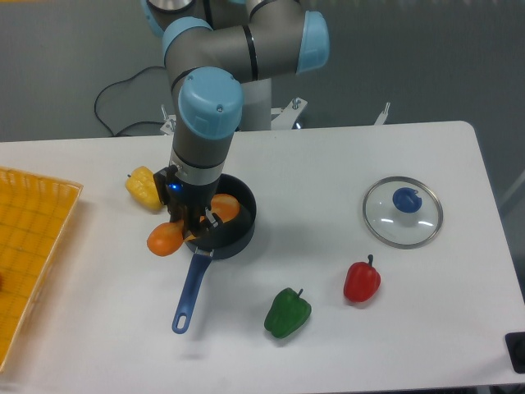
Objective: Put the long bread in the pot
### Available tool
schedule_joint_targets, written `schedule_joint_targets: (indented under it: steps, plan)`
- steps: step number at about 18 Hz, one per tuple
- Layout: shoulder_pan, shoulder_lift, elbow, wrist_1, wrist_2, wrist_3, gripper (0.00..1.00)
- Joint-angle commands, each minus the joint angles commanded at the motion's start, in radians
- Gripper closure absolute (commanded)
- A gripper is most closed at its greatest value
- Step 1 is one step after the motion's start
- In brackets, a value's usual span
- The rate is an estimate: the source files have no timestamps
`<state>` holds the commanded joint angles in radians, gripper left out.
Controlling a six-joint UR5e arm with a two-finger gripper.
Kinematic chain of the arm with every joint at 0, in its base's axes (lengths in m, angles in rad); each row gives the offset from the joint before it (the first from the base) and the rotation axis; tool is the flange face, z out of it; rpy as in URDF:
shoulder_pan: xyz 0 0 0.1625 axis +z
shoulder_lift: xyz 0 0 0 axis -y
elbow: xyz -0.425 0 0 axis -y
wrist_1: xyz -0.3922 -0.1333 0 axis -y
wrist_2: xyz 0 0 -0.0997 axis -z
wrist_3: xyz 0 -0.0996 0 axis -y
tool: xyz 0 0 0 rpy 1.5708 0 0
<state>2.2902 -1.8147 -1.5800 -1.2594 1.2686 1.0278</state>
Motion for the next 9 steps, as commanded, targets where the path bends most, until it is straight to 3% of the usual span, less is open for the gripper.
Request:
schedule_joint_targets:
  steps: [9]
  plan:
    - [0.000, 0.000, -0.006, -0.002, 0.000, 0.031, 0.65]
